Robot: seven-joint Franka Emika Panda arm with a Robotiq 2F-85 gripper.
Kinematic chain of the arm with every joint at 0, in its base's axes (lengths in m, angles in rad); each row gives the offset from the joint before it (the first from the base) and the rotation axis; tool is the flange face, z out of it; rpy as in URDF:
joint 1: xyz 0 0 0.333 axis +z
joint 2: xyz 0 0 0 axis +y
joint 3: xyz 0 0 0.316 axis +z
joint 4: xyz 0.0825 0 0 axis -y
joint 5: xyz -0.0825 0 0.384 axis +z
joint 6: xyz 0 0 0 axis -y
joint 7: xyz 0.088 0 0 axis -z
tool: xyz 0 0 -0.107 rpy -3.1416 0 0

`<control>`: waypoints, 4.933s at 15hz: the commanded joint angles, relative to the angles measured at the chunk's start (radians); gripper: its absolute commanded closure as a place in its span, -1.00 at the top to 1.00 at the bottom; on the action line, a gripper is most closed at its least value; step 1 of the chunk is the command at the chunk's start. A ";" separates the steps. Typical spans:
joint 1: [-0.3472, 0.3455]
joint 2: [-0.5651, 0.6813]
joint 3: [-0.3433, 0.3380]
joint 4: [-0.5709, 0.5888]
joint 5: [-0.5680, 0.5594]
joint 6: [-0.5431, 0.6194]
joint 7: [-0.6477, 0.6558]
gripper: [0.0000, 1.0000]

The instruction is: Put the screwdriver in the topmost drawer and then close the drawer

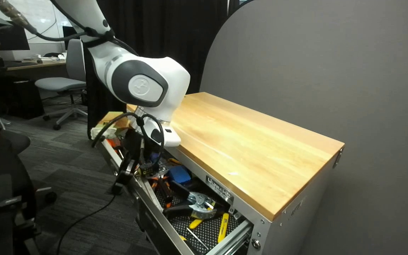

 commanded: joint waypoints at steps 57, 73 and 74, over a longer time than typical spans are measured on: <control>0.246 0.051 -0.072 -0.017 -0.030 0.745 -0.084 -0.35; 0.210 -0.308 0.086 0.173 -0.264 -0.242 -0.122 1.00; 0.211 -0.315 0.094 0.181 -0.264 -0.263 -0.122 1.00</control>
